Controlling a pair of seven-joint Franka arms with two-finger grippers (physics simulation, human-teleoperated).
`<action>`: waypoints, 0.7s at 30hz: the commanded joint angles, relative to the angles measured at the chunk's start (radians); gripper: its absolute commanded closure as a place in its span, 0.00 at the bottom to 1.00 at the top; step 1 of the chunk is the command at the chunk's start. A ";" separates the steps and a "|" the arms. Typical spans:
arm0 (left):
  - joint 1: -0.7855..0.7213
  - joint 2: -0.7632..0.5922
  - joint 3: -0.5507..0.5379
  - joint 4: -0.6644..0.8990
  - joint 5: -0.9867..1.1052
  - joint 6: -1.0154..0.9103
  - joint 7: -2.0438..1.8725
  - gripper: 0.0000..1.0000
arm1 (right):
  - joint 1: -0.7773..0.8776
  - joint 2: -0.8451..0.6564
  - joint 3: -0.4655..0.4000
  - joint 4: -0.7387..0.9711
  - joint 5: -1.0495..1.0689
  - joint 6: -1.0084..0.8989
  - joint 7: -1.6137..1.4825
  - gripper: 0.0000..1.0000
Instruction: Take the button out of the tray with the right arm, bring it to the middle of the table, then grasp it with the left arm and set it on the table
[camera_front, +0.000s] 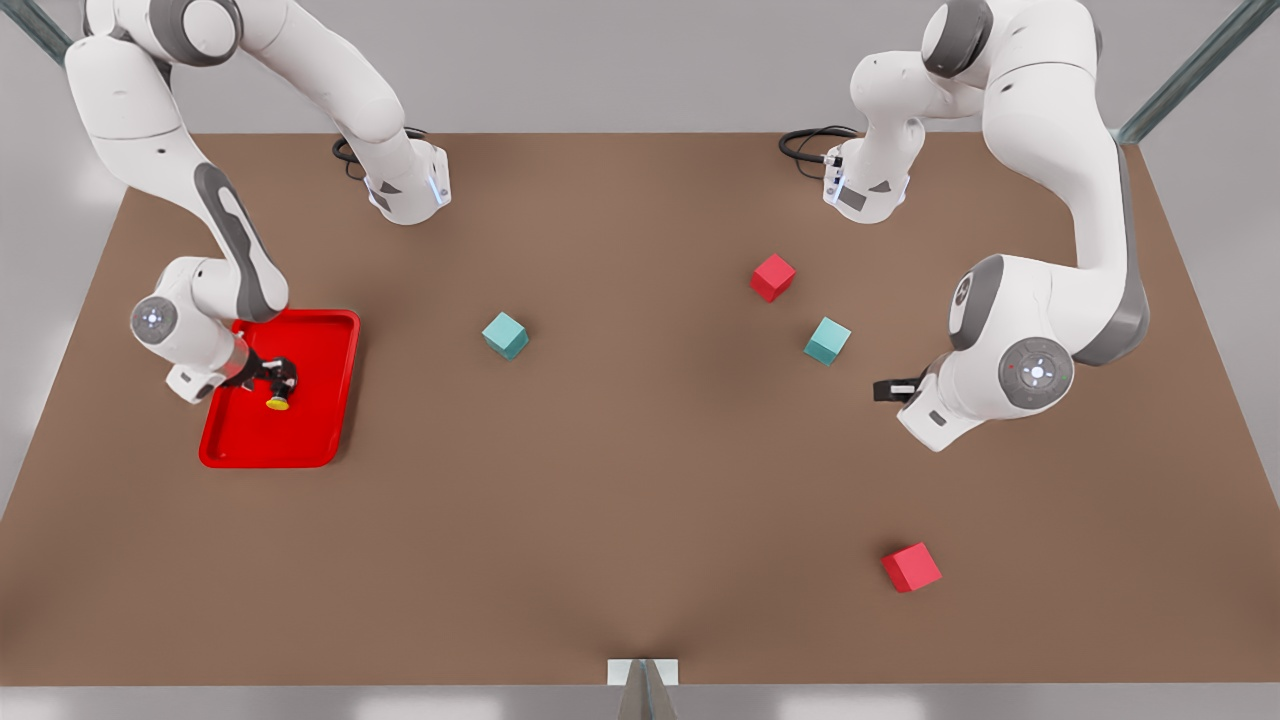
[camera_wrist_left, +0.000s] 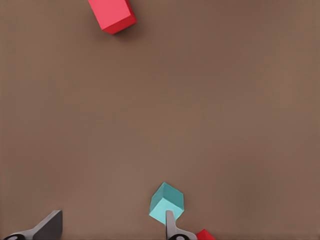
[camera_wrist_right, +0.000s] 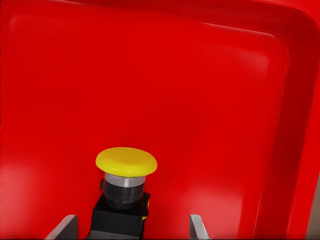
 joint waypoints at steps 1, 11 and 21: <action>-0.001 -0.001 0.000 0.001 0.001 -0.008 -0.018 0.00 | 0.000 -0.003 0.001 -0.011 0.003 0.019 -0.004 0.13; 0.001 0.000 0.000 -0.003 0.001 -0.008 -0.016 0.00 | -0.025 -0.010 0.001 -0.051 0.000 0.077 -0.005 0.28; 0.001 0.005 0.000 -0.003 0.001 -0.003 -0.016 0.00 | -0.020 0.009 0.001 -0.039 -0.002 0.114 -0.005 0.32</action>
